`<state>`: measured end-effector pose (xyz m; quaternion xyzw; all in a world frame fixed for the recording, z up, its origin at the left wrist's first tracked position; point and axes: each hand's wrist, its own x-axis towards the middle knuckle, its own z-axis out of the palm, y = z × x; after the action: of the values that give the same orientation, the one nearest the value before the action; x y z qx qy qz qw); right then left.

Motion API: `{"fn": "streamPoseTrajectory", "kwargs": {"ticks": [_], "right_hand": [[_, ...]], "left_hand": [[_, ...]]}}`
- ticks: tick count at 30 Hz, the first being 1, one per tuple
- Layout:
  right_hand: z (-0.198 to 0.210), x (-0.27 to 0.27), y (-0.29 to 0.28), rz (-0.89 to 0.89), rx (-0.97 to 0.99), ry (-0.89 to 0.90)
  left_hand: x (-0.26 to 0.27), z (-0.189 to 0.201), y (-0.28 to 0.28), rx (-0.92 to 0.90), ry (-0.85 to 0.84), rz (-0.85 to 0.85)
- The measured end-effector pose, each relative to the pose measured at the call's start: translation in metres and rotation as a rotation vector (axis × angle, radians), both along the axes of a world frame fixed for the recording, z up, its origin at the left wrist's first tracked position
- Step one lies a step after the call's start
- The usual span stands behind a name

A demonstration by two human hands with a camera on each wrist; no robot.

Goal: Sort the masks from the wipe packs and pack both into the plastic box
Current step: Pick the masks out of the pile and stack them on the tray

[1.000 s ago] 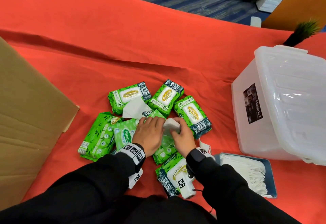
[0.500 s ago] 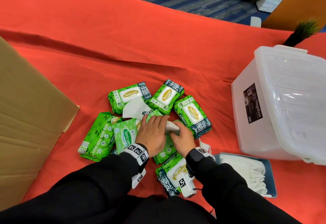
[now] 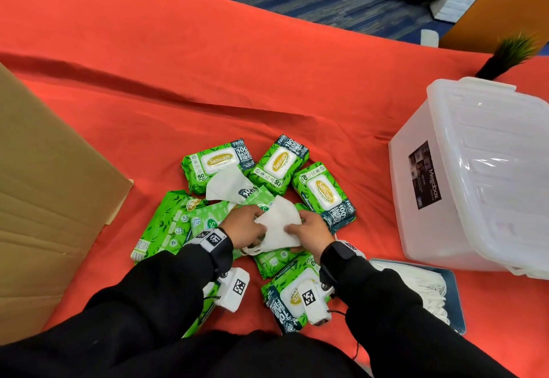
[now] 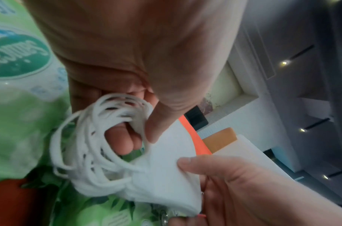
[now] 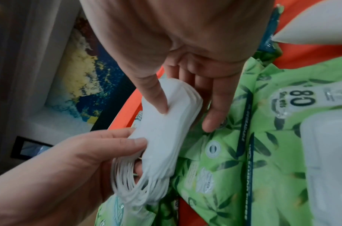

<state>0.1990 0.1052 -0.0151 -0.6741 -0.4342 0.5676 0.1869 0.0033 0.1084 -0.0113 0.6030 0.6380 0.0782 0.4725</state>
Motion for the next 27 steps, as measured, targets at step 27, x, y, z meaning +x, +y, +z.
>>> {"fn": "streamPoseTrajectory", "kwargs": {"ticks": [27], "right_hand": [[0.006, 0.093, 0.034, 0.475, -0.113, -0.875]], "left_hand": [[-0.095, -0.022, 0.056, 0.199, 0.41, 0.381]]}}
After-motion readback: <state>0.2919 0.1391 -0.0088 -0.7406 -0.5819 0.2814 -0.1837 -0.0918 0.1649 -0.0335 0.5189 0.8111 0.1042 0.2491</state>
